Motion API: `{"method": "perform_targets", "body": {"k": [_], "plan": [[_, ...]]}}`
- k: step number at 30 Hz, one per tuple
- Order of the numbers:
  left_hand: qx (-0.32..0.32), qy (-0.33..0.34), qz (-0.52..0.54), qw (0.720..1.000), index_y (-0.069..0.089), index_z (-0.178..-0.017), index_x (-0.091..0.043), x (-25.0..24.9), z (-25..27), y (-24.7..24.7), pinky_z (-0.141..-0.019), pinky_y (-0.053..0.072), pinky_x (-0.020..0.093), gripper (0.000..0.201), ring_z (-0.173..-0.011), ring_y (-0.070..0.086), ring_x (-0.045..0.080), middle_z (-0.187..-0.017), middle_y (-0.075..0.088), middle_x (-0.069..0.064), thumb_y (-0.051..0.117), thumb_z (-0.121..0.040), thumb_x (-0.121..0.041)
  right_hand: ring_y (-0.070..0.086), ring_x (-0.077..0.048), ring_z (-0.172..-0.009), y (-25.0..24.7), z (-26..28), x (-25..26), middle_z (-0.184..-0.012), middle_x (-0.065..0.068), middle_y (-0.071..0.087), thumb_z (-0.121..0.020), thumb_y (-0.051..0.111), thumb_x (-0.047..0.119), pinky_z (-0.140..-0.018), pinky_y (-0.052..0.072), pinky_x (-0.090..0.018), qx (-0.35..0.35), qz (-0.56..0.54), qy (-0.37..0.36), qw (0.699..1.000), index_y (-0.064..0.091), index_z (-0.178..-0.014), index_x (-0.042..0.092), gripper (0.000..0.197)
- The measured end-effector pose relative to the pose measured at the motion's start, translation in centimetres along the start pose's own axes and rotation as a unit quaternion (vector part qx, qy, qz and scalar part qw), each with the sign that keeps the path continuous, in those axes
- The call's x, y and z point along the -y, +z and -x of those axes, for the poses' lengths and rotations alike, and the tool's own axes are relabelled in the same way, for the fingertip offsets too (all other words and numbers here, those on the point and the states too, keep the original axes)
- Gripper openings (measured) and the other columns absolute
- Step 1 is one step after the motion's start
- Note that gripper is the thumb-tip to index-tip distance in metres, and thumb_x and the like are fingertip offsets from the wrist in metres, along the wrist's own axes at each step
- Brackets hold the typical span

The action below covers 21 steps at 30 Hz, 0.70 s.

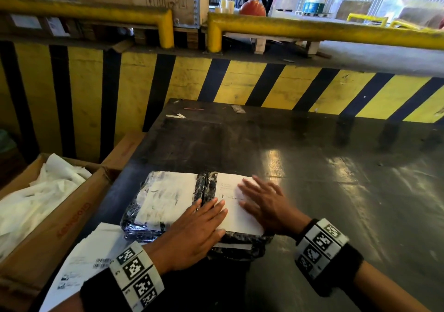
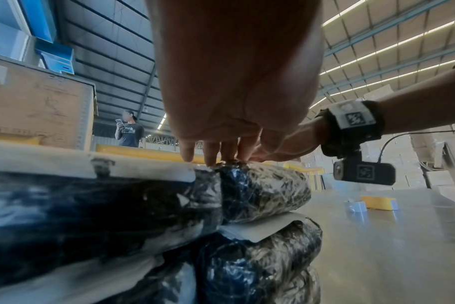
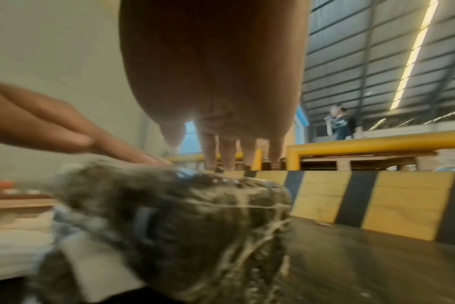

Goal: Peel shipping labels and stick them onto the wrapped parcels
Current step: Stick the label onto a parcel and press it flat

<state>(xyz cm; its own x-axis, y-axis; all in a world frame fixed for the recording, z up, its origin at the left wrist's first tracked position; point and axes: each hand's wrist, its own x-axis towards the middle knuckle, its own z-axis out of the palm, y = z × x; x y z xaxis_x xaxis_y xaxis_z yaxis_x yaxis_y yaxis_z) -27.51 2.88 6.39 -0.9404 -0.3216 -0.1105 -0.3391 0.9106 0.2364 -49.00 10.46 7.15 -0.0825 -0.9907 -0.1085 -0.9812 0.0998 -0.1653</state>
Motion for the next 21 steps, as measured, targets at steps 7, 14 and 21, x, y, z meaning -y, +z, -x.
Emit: {"method": "perform_targets", "body": {"k": [7, 14, 21], "plan": [[-0.044, 0.011, -0.009, 0.999, 0.01, -0.149, -0.02, 1.9, 0.2, 1.8, -0.117, -0.004, 0.033, 0.07, -0.142, -0.01, 0.004, -0.156, 0.002, -0.007, -0.008, -0.091, -0.055, -0.021, -0.021, -0.142, 0.3, -1.4, -0.3, -0.156, 0.006, -0.02, -0.054, -0.02, 0.085, -0.112, -0.012, -0.053, 0.097, -0.001, 0.019, 0.995, -0.012, -0.144, 0.042, 0.101], [-0.003, 0.001, 0.022, 1.0, 0.001, -0.149, -0.025, 1.5, 0.3, 0.3, -0.112, -0.018, 0.021, 0.082, -0.139, -0.02, -0.003, -0.156, -0.008, -0.013, -0.015, -0.075, -0.059, -0.012, -0.018, -0.145, -1.0, -3.4, -1.4, -0.159, 0.005, -0.002, -0.096, 0.014, 0.055, -0.116, -0.007, -0.05, 0.095, 0.011, 0.06, 0.994, 0.003, -0.149, 0.03, 0.06], [0.0, -0.002, 0.021, 1.0, 0.001, -0.149, -0.023, 1.4, 0.1, -0.2, -0.114, -0.015, 0.023, 0.084, -0.14, -0.019, 0.0, -0.158, -0.007, -0.01, -0.015, -0.075, -0.059, -0.01, -0.017, -0.145, -2.5, -2.9, 2.5, -0.159, 0.005, 0.002, -0.091, 0.003, 0.056, -0.114, -0.007, -0.049, 0.127, 0.082, -0.046, 0.987, 0.009, -0.15, 0.021, 0.068]]}}
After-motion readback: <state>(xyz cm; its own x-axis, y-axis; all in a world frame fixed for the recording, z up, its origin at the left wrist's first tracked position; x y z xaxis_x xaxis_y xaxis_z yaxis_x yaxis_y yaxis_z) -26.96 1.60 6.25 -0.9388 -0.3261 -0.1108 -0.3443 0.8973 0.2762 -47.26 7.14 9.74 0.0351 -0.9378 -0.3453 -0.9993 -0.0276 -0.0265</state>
